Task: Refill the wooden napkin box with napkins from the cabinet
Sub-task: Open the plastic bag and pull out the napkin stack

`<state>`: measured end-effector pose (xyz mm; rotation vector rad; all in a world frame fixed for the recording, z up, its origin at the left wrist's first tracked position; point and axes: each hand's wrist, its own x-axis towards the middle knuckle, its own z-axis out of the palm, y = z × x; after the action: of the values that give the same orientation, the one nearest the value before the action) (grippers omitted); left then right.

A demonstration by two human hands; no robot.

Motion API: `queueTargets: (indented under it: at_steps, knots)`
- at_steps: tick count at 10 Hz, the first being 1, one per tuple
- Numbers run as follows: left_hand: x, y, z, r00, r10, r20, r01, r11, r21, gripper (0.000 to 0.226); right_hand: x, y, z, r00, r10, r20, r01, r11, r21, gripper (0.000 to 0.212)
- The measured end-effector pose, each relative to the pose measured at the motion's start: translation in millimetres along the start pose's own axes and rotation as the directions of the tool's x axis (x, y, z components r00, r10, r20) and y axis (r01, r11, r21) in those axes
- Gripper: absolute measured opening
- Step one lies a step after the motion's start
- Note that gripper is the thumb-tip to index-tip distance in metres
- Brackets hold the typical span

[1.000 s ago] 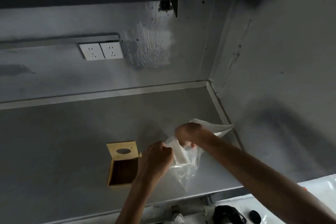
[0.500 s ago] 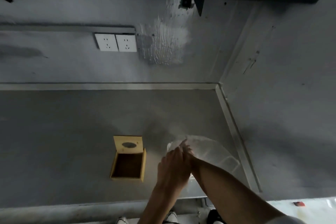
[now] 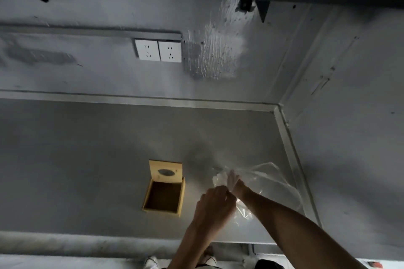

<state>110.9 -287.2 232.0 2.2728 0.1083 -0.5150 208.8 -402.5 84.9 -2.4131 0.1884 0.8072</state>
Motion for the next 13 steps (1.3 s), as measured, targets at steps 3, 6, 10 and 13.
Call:
queueTargets:
  at_steps: [3,6,10,13]
  knots:
    - [36.3,-45.3,13.6,0.994,-0.106,0.004,0.102,0.942,-0.32,0.044,-31.6,26.6,-55.3,0.954,-0.042,0.296,-0.124,0.846,0.518,0.077]
    - [45.6,-26.2,32.4,0.994,0.036,0.1,0.044,0.717,-0.696,0.065,-114.4,18.7,-88.3,0.899,-0.347,0.266,-0.191,0.237,0.953,0.03]
    - [39.7,-33.8,7.9,0.979,-0.074,0.192,0.193,0.648,-0.736,0.056,-133.7,8.7,-77.0,0.908,-0.35,0.231,-0.127,0.296,0.947,0.066]
    - [21.1,-54.5,-73.8,0.979,-0.083,0.186,0.2,0.551,-0.81,0.042,-140.4,-78.1,-66.0,0.802,-0.527,0.281,-0.122,0.316,0.941,0.043]
